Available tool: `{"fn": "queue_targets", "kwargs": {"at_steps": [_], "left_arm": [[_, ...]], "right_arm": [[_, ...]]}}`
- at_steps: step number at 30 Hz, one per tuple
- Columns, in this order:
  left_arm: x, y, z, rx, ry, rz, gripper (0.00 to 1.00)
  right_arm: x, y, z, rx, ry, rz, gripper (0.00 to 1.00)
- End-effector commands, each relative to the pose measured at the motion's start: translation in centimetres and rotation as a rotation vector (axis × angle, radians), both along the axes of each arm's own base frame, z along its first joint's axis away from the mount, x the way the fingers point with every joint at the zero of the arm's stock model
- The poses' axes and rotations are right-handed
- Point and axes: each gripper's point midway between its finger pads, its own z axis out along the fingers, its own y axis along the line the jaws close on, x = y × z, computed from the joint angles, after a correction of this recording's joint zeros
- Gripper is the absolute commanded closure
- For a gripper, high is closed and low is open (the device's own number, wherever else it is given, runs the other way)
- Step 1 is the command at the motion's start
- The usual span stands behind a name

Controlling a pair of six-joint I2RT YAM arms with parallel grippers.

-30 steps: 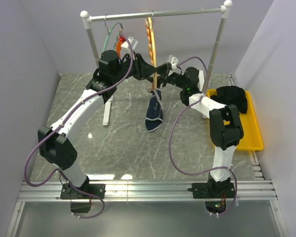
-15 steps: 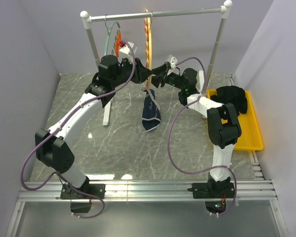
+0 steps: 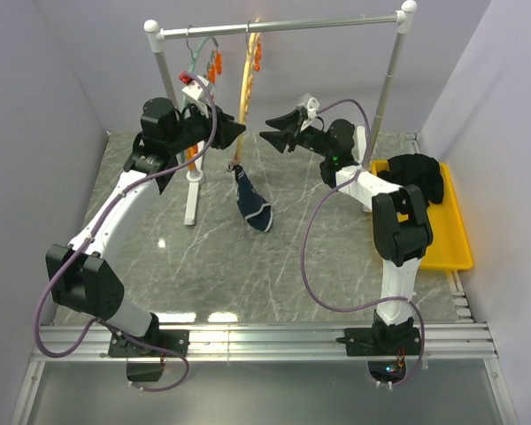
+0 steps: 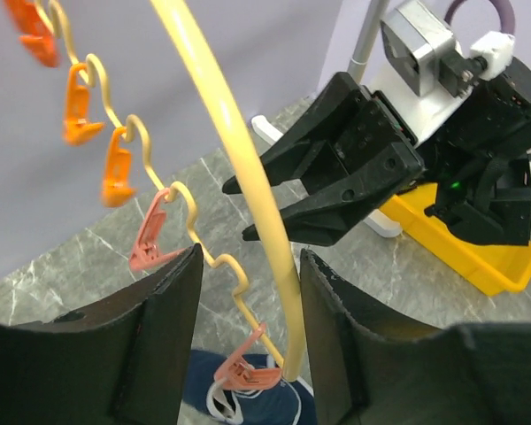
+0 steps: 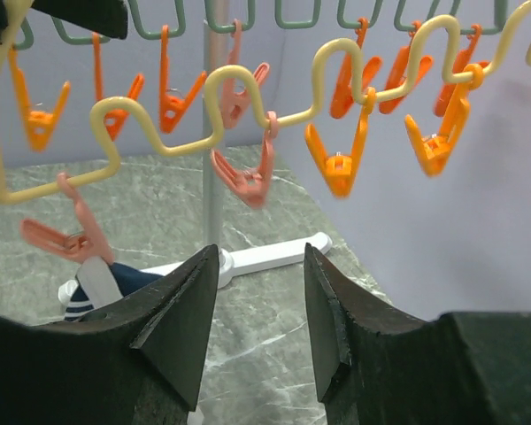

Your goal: Clip the underwear to the hanger

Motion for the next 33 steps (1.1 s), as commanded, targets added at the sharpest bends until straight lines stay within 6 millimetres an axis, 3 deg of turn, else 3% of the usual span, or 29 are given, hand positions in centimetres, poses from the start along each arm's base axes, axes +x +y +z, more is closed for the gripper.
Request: {"fn": "queue_targets", "kwargs": {"at_steps": [1,8,13,19,21,22,24,27,33], "left_arm": [[-0.2,-0.3,3.0,0.014,-0.111,-0.051,0.48],[0.3,-2.1,3.1,-0.022,-0.063,-0.107,0.68],[-0.7,-5.2,3.7,-0.039,-0.061,-0.173,0.76],[-1.1,-8.8,3.9,-0.083,-0.032,-0.250,0.95],[-0.9,-9.8,3.4,-0.104,0.006,-0.263,0.95],[-0.9,-10.1,4.1,-0.119,-0.004,-0.270,0.96],[-0.8,-10.9,3.9,-0.140,0.019,-0.280,0.91],[-0.9,-11.1,4.3,-0.167,0.017,-0.267,0.73],[-0.7,-9.6,5.0,-0.146,-0.003,-0.181,0.47]], "right_arm": [[0.4,0.1,2.3,0.031,-0.062,-0.006,0.50],[0.2,-0.2,2.0,0.018,-0.064,-0.012,0.49],[-0.3,-0.8,2.0,0.008,-0.068,-0.016,0.48],[-0.6,-2.2,1.9,-0.011,-0.065,-0.031,0.47],[-0.9,-2.6,1.8,-0.016,-0.062,-0.034,0.46],[-0.8,-2.9,1.9,-0.018,-0.064,-0.039,0.46],[-1.0,-3.4,2.0,-0.020,-0.061,-0.044,0.46],[-1.1,-4.0,1.9,-0.025,-0.058,-0.054,0.45],[-1.3,-4.5,2.1,-0.027,-0.056,-0.056,0.45]]}}
